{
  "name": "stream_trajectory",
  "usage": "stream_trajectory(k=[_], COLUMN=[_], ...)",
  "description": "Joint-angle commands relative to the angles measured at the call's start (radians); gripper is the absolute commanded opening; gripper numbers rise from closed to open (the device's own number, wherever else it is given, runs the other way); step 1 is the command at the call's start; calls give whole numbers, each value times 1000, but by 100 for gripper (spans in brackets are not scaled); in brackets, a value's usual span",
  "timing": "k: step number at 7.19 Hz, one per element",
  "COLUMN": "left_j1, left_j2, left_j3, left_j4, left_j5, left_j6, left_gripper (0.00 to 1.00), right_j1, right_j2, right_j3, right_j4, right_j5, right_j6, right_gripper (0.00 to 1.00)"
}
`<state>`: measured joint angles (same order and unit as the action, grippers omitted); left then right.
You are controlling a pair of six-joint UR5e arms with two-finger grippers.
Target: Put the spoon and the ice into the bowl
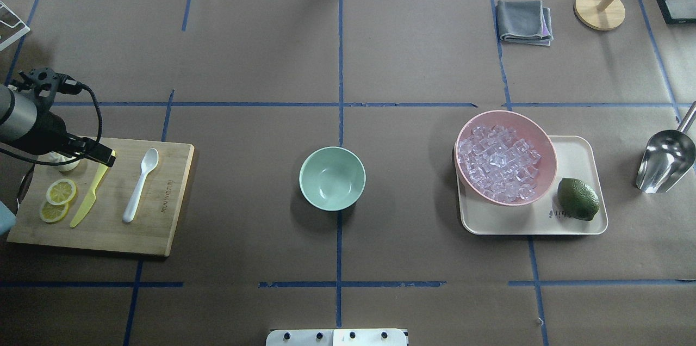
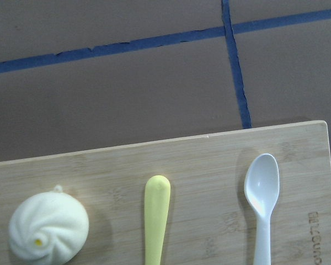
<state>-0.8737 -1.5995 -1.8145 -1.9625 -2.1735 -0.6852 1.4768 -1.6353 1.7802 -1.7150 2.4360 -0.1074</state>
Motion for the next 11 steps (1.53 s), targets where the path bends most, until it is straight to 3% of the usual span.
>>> stream_trajectory(k=[1, 4, 7, 11], left_j1=[89, 122, 125, 130], left_j2=[-77, -100, -92, -88], left_j3=[65, 80, 78, 64], left_j4=[-3, 2, 4, 5], left_j5=[55, 73, 69, 64], left_j6=[-13, -16, -17, -23], left_gripper=[99, 93, 73, 69], right_j1=[-6, -15, -21, -27], right_j2=[0, 2, 2, 2], right_j3=[-1, -4, -5, -5], right_j4=[0, 0, 0, 0], right_j5=[0, 0, -2, -2], right_j6=[0, 0, 2, 2], right_gripper=[100, 100, 100, 100])
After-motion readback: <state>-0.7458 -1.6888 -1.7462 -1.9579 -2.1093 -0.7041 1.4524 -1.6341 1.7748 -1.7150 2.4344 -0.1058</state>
